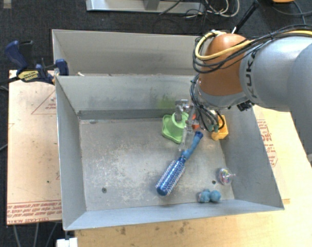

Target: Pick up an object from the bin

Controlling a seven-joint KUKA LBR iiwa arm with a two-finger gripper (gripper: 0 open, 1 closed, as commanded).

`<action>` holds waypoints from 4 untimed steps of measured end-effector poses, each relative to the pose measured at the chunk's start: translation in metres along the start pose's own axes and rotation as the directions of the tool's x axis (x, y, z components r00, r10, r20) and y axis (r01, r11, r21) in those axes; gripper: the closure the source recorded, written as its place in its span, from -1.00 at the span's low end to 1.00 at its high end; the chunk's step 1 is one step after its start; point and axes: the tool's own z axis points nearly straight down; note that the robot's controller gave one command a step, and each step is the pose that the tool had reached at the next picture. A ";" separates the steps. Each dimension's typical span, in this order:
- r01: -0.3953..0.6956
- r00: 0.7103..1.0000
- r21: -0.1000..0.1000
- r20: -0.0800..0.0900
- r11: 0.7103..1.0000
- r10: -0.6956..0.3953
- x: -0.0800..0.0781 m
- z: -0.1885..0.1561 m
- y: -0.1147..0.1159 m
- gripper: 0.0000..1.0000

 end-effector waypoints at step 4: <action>-0.635 0.773 0.001 0.003 0.773 0.635 0.016 0.007 -0.113 1.00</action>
Offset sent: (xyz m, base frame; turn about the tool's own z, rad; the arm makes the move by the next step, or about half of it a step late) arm 0.0119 -0.0794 -0.0476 0.1024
